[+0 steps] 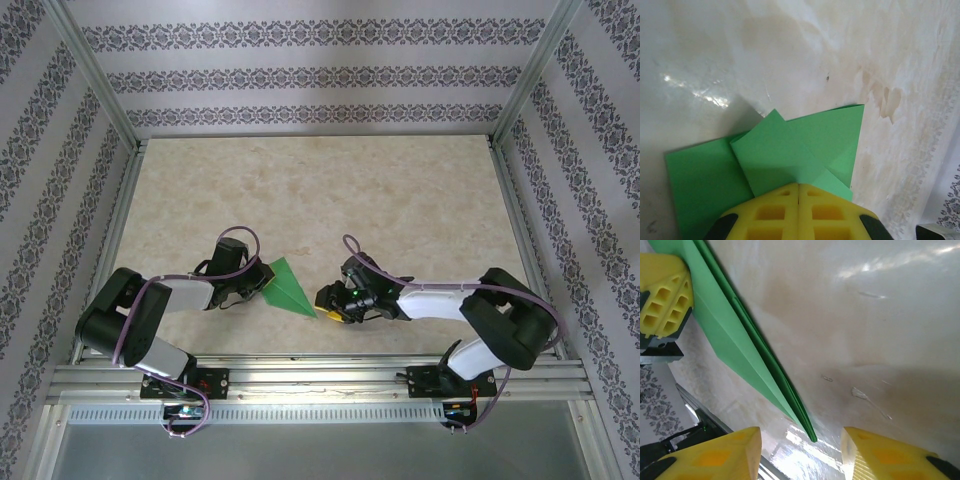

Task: Fold a paper plane with a square sheet of paper (pick it up from the middle)
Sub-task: Fourth fold the wing at the center of the table, then turn over the paper at the center of the table.

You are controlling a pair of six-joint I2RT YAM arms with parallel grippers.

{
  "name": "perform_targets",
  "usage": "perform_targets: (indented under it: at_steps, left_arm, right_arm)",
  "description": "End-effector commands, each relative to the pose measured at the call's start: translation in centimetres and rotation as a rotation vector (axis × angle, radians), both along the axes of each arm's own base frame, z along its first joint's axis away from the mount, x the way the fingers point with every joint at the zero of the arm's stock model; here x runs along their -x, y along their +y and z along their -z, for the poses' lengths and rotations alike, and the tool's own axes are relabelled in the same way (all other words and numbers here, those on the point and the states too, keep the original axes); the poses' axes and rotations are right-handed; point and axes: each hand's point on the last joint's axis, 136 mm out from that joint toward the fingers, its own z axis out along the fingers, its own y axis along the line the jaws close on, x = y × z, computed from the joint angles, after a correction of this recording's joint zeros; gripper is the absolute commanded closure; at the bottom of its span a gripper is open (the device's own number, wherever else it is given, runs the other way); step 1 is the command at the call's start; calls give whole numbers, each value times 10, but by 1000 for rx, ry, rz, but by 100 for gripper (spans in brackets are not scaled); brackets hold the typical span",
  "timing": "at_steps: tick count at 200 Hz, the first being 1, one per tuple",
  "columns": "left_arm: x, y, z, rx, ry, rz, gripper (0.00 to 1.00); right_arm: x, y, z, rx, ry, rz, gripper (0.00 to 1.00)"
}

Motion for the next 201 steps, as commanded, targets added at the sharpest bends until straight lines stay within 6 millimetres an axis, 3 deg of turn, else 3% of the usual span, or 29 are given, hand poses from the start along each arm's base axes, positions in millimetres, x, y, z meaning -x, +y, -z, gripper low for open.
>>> perform_targets:
  at_steps: [1, 77, 201]
  left_arm:
    - [14, 13, 24, -50, 100, -31, 95]
    - [10, 13, 22, -51, 104, -42, 95]
    - [10, 14, 24, -40, 119, -71, 96]
  right_arm:
    - [2, 9, -2, -37, 15, -1, 57]
    - [16, 14, 10, -24, 65, -38, 63]
    - [17, 23, 11, 26, 51, -98, 68]
